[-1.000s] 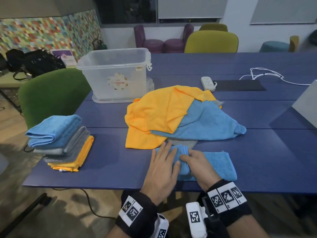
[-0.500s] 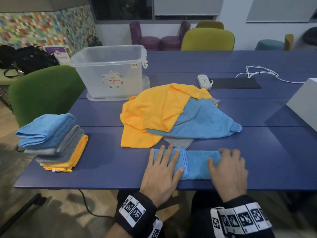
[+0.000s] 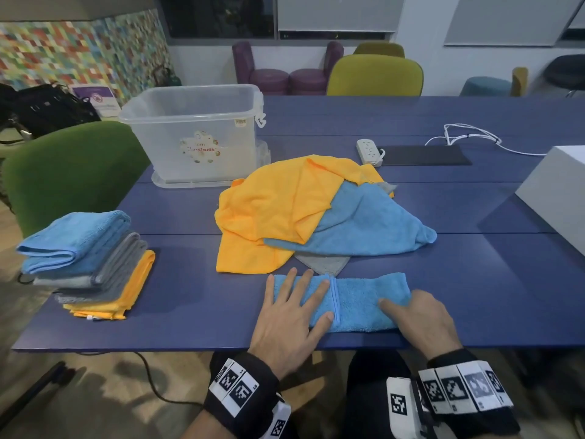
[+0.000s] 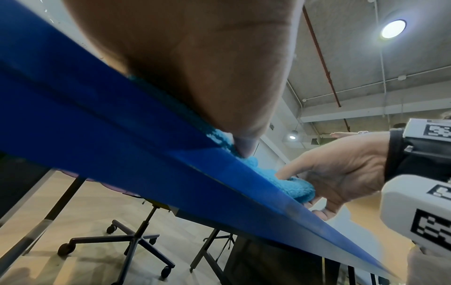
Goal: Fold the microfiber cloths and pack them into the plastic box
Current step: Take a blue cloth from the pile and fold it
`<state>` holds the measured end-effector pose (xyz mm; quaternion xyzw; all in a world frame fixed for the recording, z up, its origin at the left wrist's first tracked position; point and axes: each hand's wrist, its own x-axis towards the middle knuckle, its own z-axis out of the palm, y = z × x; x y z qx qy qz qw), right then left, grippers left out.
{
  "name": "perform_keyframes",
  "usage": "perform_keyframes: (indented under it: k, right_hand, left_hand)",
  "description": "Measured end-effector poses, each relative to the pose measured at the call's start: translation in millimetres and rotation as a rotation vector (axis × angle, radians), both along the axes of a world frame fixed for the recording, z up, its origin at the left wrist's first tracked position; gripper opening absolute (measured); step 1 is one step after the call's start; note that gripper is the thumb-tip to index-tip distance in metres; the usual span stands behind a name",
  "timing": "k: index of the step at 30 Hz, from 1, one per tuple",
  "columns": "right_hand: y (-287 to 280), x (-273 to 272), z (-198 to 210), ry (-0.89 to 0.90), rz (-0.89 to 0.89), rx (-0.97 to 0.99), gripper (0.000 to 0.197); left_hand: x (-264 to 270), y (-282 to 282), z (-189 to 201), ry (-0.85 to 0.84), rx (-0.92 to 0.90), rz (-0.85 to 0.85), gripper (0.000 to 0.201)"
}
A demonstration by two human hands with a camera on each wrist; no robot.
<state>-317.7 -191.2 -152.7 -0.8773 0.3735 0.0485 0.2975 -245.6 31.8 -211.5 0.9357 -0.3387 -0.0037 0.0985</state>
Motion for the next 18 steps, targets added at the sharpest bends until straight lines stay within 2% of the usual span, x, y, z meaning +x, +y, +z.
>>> perform_keyframes:
  k: [5, 8, 12, 15, 18]
  right_hand:
    - [2, 3, 12, -0.187, 0.018, 0.095, 0.019]
    - [9, 6, 22, -0.377, 0.014, 0.173, 0.013]
    - [39, 19, 32, -0.589, 0.132, 0.223, 0.023]
    - [75, 31, 31, -0.563, 0.274, 0.206, 0.031]
    - [101, 43, 19, -0.542, 0.352, 0.189, 0.039]
  left_hand:
    - [0, 0, 0, -0.011, 0.000, 0.006, 0.063]
    - [0, -1, -1, -0.018, -0.001, 0.015, 0.062]
    - [1, -2, -4, -0.008, -0.019, 0.021, 0.062]
    - [3, -1, -6, -0.002, -0.017, 0.007, 0.063]
    - [4, -4, -7, -0.005, 0.011, 0.016, 0.072]
